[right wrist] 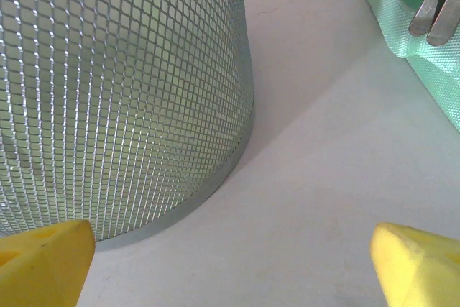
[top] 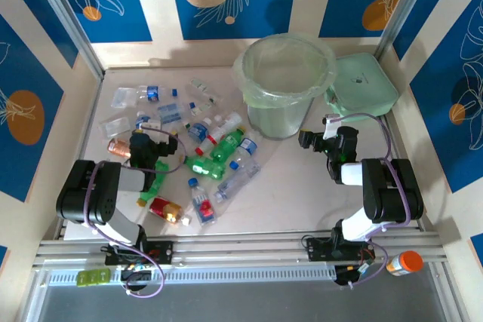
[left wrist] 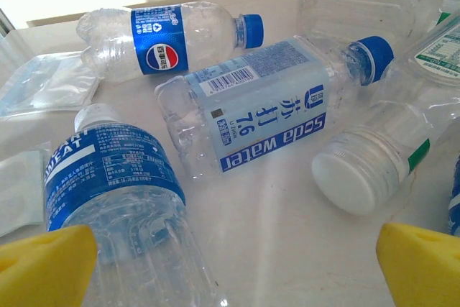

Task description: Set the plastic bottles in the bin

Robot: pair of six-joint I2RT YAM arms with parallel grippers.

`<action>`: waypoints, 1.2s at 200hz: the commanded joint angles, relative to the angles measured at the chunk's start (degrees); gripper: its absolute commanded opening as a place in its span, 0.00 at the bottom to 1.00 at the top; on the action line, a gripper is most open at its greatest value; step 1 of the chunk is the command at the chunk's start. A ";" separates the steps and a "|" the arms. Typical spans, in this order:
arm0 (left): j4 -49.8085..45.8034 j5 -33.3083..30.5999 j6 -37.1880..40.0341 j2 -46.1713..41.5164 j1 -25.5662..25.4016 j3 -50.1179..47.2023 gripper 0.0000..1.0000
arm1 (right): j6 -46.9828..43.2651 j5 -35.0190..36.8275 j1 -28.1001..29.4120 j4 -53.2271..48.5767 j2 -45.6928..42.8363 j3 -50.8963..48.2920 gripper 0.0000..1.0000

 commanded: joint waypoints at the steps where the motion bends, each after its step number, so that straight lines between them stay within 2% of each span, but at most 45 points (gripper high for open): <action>1: 0.82 2.15 0.29 -0.46 0.49 0.06 0.99 | 0.36 -1.00 -0.29 1.44 -0.78 0.77 0.99; 183: 0.64 2.42 0.05 -0.56 0.64 0.12 0.99 | 0.05 -1.13 -0.01 1.51 -0.90 0.68 0.99; 222: -1.03 -1.59 0.40 -2.94 -0.52 0.25 0.99 | -0.15 -3.07 -0.40 -2.19 -4.68 1.03 0.99; 240: -2.86 -6.17 -0.21 -7.03 -1.24 -0.60 0.99 | -0.21 1.88 1.29 -6.88 -9.30 1.47 0.99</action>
